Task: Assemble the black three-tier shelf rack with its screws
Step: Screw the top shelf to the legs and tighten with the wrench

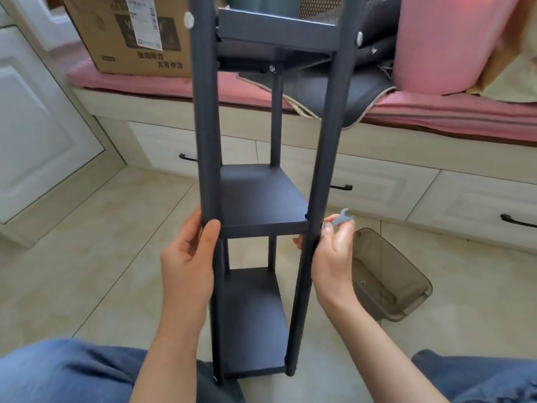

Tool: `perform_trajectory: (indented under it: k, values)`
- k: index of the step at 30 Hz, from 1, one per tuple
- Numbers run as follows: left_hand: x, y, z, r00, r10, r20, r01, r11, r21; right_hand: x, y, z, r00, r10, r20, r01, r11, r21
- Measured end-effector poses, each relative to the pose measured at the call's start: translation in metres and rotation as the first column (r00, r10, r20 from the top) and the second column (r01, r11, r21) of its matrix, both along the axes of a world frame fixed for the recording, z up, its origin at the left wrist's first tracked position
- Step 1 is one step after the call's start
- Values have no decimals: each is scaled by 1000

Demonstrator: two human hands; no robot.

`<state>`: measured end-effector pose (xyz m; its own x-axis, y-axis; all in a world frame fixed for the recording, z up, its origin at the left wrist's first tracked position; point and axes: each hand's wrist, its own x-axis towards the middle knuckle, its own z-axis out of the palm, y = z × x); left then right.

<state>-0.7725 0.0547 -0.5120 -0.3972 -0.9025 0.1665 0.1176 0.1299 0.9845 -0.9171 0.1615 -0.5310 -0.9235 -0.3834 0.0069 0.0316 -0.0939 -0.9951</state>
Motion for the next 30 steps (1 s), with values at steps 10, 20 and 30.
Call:
perform_trajectory:
  k: [10, 20, 30]
  values:
    - [-6, 23, 13, 914, 310, 262, -197, 903, -383, 32, -11, 9, 999, -44, -18, 43, 996, -72]
    - [-51, 38, 34, 808, 101, 580, 353, 705, -615, 31, -9, 13, 997, 26, -75, -33, 995, -96]
    - [-54, 31, 23, 842, 119, 527, 305, 701, -645, -14, 18, -10, 961, 194, 196, -214, 973, 88]
